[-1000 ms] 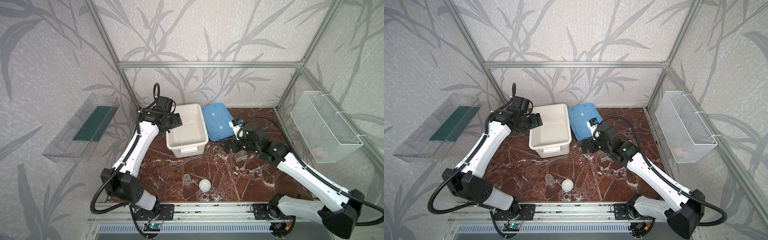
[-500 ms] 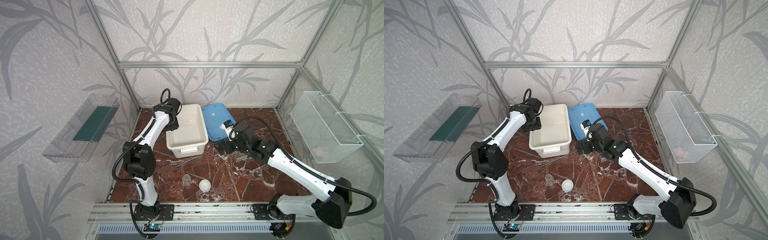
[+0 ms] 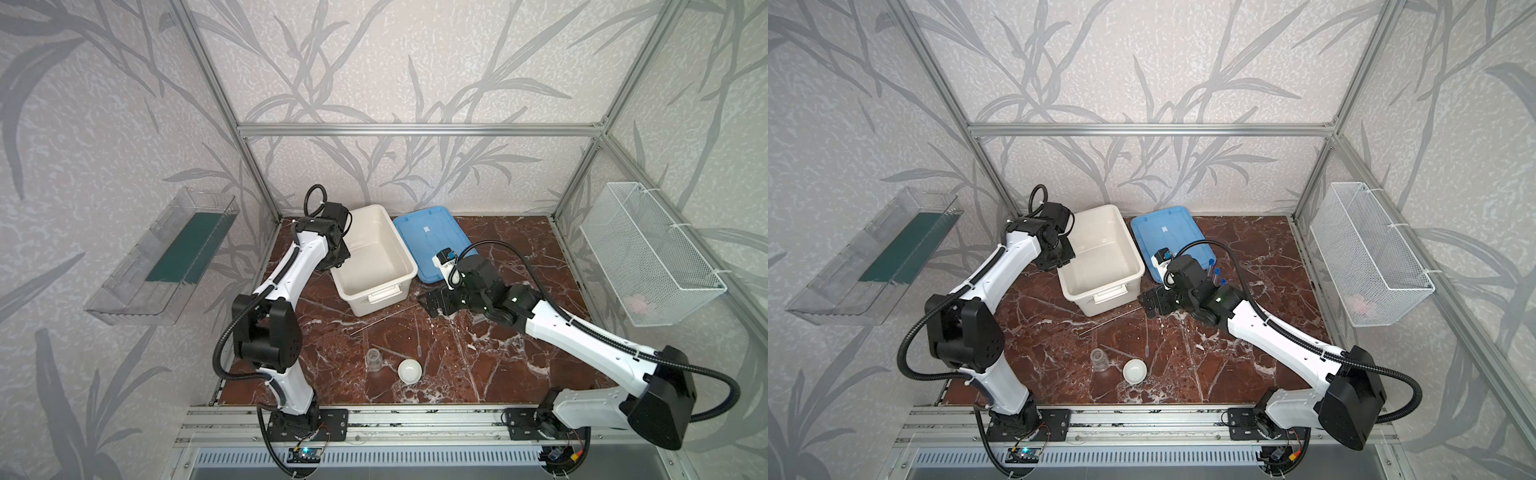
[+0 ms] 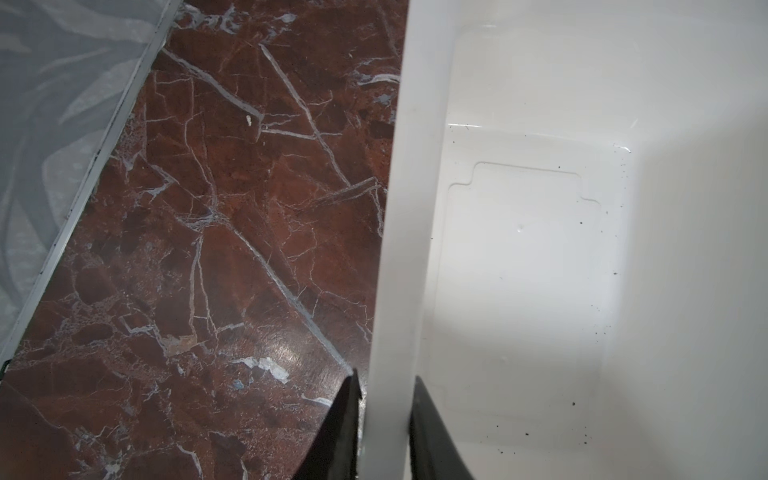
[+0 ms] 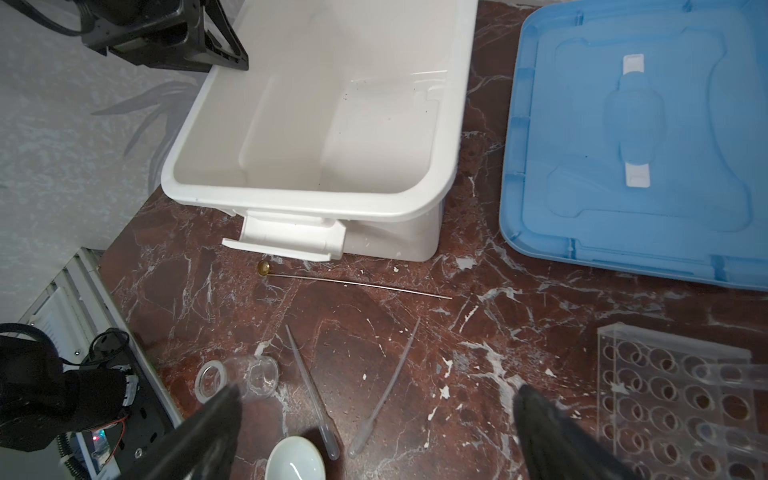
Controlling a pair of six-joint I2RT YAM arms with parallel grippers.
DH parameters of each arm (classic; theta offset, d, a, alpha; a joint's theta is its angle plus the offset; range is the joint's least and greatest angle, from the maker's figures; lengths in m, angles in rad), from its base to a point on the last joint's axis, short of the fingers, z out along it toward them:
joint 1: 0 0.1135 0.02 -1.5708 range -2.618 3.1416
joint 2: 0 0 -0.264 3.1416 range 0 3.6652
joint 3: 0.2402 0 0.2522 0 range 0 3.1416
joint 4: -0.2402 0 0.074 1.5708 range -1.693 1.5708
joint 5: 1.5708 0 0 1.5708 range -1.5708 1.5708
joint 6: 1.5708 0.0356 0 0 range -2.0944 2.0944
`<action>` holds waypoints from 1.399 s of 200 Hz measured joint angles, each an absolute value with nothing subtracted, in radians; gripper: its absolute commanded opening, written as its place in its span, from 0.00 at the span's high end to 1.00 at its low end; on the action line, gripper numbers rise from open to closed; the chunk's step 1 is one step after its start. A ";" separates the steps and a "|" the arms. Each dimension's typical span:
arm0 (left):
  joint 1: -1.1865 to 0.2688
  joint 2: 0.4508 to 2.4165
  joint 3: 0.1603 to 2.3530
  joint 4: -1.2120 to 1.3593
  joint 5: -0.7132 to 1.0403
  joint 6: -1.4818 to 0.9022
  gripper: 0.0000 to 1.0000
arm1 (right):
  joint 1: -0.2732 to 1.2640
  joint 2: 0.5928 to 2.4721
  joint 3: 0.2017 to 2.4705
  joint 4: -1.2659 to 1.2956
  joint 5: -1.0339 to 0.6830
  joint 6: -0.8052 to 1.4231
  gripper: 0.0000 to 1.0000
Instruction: Organize the chemistry lab equipment
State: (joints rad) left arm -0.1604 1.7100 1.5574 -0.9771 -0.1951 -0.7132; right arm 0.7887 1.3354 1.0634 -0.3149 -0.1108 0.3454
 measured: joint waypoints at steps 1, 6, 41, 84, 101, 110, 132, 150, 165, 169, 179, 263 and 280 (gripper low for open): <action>-0.160 1.705 1.552 -0.973 -0.194 -0.717 0.76 | 0.789 1.338 1.064 -0.312 -0.114 0.347 0.00; -0.160 1.690 1.533 -0.963 -0.192 -0.738 0.76 | 0.791 1.347 1.065 -0.303 -0.121 0.353 0.00; -0.157 1.576 1.378 -0.843 -0.182 -0.886 0.77 | 0.795 1.402 1.069 -0.263 -0.162 0.397 0.00; -0.157 1.452 1.219 -0.727 -0.189 -1.071 0.76 | 0.795 1.413 1.091 -0.260 -0.165 0.416 0.00; -0.160 1.401 1.160 -0.698 -0.204 -1.151 0.76 | 0.795 1.413 1.093 -0.260 -0.161 0.418 0.00; -0.168 1.372 1.122 -0.670 -0.209 -1.187 0.75 | 0.795 1.413 1.093 -0.260 -0.157 0.418 0.00; -0.198 1.314 1.053 -0.640 -0.235 -1.261 0.60 | 0.795 1.413 1.093 -0.265 -0.141 0.417 0.00; -0.236 1.290 1.024 -0.627 -0.263 -1.297 0.36 | 0.795 1.411 1.093 -0.268 -0.130 0.415 0.00; -0.255 1.263 0.996 -0.598 -0.269 -1.325 0.31 | 0.795 1.404 1.093 -0.275 -0.120 0.412 0.00; -0.260 1.253 0.986 -0.592 -0.269 -1.327 0.30 | 0.795 1.401 1.093 -0.278 -0.116 0.411 0.00; -0.268 1.228 0.962 -0.580 -0.268 -1.341 0.29 | 0.795 1.390 1.093 -0.287 -0.107 0.408 0.00; -0.523 1.227 0.925 -0.514 -0.245 -1.389 0.28 | 0.794 1.249 1.066 -0.343 -0.037 0.377 0.00; -0.552 1.276 0.954 -0.490 -0.245 -1.388 0.28 | 0.794 1.234 1.056 -0.347 -0.026 0.373 0.00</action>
